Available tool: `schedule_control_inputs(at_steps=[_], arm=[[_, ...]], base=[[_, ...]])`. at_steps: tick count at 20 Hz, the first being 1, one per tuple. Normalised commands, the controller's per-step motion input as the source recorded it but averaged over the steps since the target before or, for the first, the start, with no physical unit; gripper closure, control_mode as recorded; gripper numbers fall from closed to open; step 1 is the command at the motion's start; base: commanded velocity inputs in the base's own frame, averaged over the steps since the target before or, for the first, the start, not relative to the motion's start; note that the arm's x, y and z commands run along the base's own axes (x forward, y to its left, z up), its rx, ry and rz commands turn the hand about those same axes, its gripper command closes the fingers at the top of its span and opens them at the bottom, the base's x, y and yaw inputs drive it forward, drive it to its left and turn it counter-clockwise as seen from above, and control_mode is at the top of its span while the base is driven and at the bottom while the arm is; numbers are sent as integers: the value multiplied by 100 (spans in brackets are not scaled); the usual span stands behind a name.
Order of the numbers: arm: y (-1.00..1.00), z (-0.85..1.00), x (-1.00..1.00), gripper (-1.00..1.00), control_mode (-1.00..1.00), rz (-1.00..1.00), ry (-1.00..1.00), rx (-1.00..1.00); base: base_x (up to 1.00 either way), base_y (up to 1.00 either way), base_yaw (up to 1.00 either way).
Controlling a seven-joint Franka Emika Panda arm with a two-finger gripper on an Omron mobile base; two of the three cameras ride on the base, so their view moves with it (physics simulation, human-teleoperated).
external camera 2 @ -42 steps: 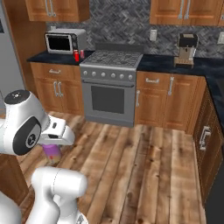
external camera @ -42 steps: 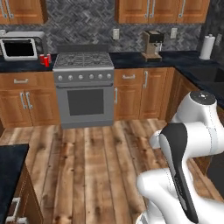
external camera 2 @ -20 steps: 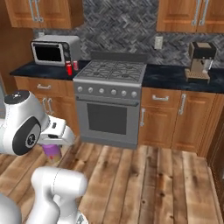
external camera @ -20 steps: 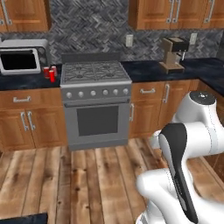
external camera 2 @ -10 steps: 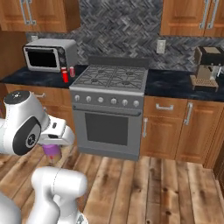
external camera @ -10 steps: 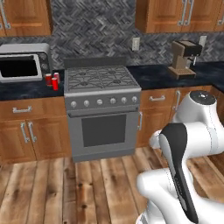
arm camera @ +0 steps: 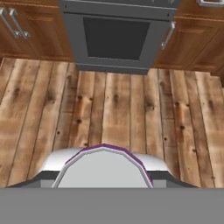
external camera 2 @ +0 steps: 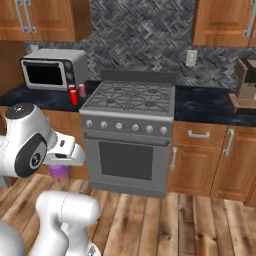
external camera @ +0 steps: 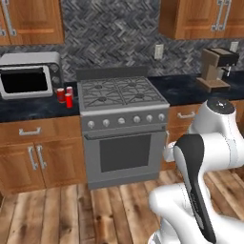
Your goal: Four empty soda cans are scattered around the kitchen. Gather all the cans and cluster them next to the stove for recycling.
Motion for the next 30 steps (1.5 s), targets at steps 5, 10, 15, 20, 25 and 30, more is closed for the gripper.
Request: schedule_control_inputs(at_steps=[5, 10, 15, 20, 25, 30], arm=[[0, 0, 0, 100, 100, 0, 0, 0], [0, 0, 0, 100, 100, 0, 0, 0], [0, 0, 0, 100, 100, 0, 0, 0], [0, 0, 0, 100, 100, 0, 0, 0], [0, 0, 0, 100, 100, 0, 0, 0], [0, 0, 0, 100, 100, 0, 0, 0]], base=[[55, 50, -6], [57, 50, -6], [57, 50, -6], [56, 44, -5], [55, 42, -4], [46, 39, -3]])
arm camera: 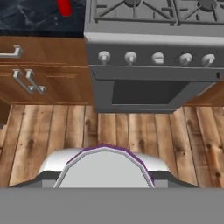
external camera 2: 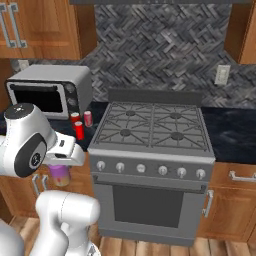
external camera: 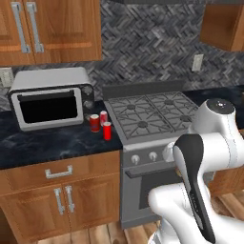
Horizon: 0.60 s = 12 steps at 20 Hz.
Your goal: Four empty soda cans are scattered around the kitchen. Gather all the cans and cluster them next to the stove for recycling.
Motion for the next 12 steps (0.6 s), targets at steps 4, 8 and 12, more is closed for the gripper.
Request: schedule_control_inputs(at_steps=[4, 8, 12], arm=[[0, 0, 0, 100, 100, 0, 0, 0], [0, 0, 0, 100, 100, 0, 0, 0], [0, 0, 0, 100, 100, 0, 0, 0]], base=[[43, 42, -3], [43, 47, -2], [44, 48, -1]])
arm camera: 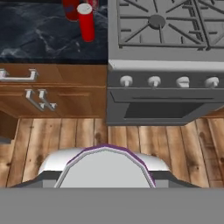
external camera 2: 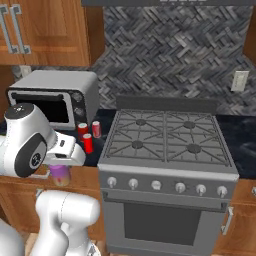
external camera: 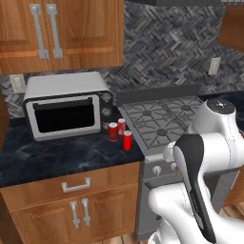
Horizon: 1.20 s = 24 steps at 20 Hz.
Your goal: Four empty soda cans are scattered around the kitchen. Gather all the cans and cluster them next to the stove for recycling.
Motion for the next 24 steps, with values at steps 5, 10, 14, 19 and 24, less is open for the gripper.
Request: schedule_control_inputs(at_steps=[5, 10, 14, 19, 24], arm=[[0, 0, 0, 100, 100, 0, 0, 0], [0, 0, 0, 100, 100, 0, 0, 0], [0, 0, 0, 100, 100, 0, 0, 0], [0, 0, 0, 100, 100, 0, 0, 0], [0, 0, 0, 100, 100, 0, 0, 0]], base=[[41, 39, 0], [33, 33, 0], [27, 29, 0], [25, 28, 0], [22, 28, 0]])
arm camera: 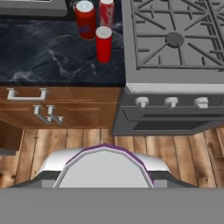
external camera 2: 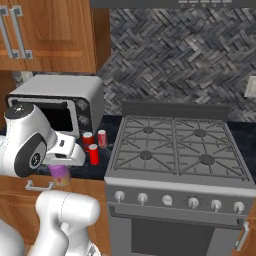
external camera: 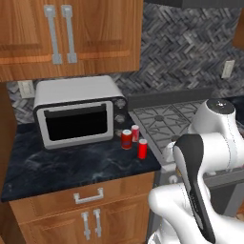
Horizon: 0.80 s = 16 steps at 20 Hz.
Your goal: Four empty soda cans are scattered around the kitchen. Gather all the cans and cluster them next to the stove for recycling.
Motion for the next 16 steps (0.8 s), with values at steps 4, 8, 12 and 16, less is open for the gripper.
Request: schedule_control_inputs(at_steps=[4, 8, 12, 16], arm=[[0, 0, 0, 100, 100, 0, 0, 0], [0, 0, 0, 100, 100, 0, 0, 0], [0, 0, 0, 100, 100, 0, 0, 0], [29, 0, 28, 100, -100, 0, 5, -5]], base=[[26, 27, 0], [30, 28, 0], [33, 30, 0], [0, 0, 0]])
